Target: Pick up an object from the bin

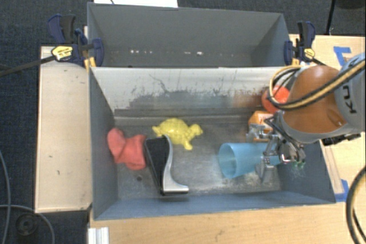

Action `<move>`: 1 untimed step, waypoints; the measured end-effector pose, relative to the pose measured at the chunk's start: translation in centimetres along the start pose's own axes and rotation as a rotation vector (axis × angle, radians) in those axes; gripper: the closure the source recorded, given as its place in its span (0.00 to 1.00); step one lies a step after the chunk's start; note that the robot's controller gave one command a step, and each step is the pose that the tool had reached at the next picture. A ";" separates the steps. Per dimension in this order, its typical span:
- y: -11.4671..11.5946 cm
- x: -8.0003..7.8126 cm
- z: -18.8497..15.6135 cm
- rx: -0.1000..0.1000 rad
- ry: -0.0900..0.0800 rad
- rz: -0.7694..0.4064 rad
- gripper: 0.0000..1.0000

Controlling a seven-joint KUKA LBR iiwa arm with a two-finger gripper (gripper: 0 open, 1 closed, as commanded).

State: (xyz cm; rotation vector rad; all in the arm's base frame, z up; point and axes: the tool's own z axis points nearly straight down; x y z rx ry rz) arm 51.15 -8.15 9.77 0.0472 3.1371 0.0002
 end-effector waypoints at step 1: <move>1.5 -0.6 2.0 0.003 -0.004 0.039 0.00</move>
Offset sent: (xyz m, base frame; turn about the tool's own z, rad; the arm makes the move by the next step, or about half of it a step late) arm -0.0172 0.0236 -0.0277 -0.1455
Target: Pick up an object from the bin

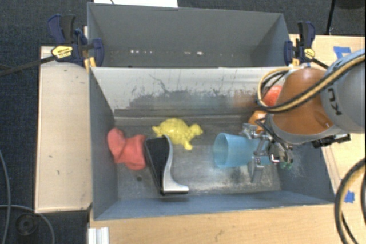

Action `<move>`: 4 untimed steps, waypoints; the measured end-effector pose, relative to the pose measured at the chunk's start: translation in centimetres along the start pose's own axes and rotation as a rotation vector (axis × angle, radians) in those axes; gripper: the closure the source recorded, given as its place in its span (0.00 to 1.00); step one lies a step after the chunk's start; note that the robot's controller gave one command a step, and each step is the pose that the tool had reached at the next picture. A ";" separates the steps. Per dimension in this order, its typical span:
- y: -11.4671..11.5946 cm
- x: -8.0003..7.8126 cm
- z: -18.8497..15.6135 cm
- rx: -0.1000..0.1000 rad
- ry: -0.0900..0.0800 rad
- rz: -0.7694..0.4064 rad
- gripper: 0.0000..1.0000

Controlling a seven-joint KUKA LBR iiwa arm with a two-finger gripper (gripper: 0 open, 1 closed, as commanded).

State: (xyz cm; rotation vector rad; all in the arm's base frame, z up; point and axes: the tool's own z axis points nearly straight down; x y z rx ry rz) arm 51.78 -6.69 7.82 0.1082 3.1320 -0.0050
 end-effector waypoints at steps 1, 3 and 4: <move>0.8 2.4 0.8 -0.004 0.007 -0.186 1.00; 2.1 1.9 -3.9 -0.004 0.014 -0.193 1.00; 2.5 1.4 -6.9 -0.004 -0.001 -0.197 1.00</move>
Offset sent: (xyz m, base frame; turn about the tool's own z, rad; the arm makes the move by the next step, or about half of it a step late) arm 0.0000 0.0000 0.0000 0.0000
